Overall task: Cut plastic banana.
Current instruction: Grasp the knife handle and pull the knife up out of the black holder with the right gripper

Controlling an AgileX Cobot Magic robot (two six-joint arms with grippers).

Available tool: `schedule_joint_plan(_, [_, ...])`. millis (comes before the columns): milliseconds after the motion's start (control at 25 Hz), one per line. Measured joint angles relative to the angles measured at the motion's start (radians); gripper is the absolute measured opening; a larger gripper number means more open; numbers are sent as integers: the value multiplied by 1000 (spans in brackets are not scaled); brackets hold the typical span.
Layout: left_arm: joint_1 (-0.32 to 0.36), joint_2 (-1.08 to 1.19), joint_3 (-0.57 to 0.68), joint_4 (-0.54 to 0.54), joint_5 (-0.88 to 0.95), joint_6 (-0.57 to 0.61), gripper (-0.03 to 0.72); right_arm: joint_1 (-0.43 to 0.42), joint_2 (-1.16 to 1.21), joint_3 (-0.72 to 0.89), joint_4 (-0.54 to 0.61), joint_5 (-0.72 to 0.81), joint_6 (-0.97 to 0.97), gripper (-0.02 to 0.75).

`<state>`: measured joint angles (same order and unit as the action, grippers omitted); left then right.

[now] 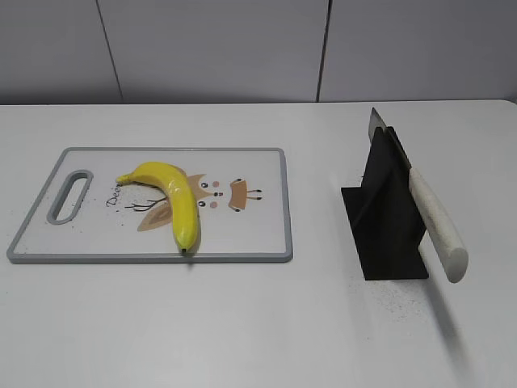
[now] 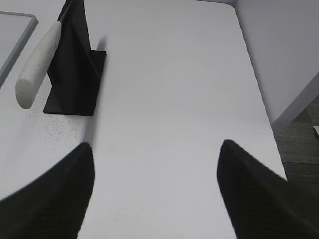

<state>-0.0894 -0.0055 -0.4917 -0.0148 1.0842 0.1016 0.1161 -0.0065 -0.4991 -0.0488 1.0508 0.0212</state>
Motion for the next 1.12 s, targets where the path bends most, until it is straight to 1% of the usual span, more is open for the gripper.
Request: schedule_joint_plan(1120, [0, 0, 0, 0, 0, 1, 590, 0, 0, 0, 0, 0, -1, 580])
